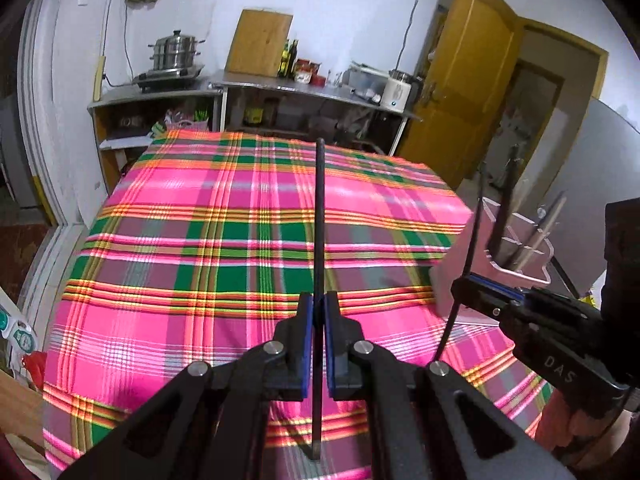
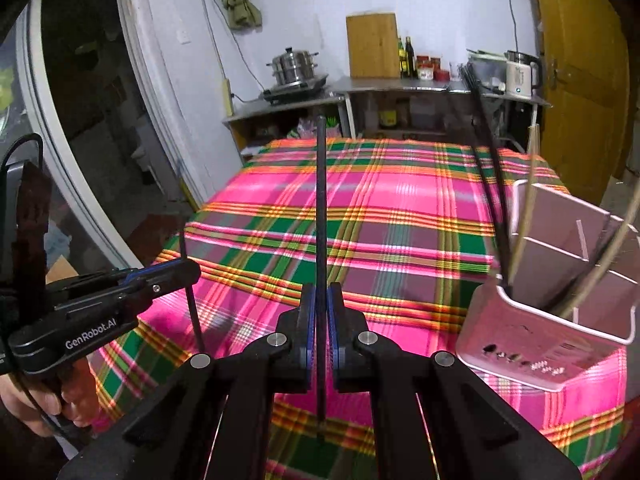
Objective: Organize utensils
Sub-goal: 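Lift the left tool's black chopstick upright over the basket while the right tool does likewise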
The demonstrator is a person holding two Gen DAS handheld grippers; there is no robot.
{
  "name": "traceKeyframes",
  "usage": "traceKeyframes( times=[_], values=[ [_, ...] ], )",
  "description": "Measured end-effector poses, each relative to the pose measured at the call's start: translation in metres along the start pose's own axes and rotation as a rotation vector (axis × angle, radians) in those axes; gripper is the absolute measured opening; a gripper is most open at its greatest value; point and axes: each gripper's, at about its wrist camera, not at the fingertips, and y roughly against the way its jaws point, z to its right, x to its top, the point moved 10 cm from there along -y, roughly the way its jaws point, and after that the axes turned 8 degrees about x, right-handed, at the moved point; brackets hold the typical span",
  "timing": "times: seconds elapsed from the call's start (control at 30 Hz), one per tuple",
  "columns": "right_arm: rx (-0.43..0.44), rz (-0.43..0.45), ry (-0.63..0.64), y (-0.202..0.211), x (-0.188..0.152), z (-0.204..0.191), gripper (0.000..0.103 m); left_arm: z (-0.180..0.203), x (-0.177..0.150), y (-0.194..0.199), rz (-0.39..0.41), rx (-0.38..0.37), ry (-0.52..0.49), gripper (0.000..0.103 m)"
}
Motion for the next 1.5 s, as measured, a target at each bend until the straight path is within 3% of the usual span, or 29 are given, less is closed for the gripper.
traceKeyframes(
  times=[0.3, 0.93, 1.13, 1.5],
  values=[
    [-0.003, 0.072, -0.017, 0.046, 0.001, 0.003, 0.006, 0.018, 0.000, 0.037, 0.039, -0.037, -0.019, 0.006],
    [-0.069, 0.128, -0.119, 0.104, -0.023, 0.042, 0.006, 0.086, -0.008, 0.049, 0.008, -0.153, -0.108, 0.006],
    [-0.108, 0.164, -0.143, 0.121, -0.013, 0.062, 0.006, 0.114, 0.006, 0.044, 0.015, -0.203, -0.131, 0.006],
    [-0.161, 0.261, -0.133, 0.152, 0.032, 0.088, 0.006, 0.169, 0.066, 0.053, 0.103, -0.283, -0.177, 0.006]
  ],
)
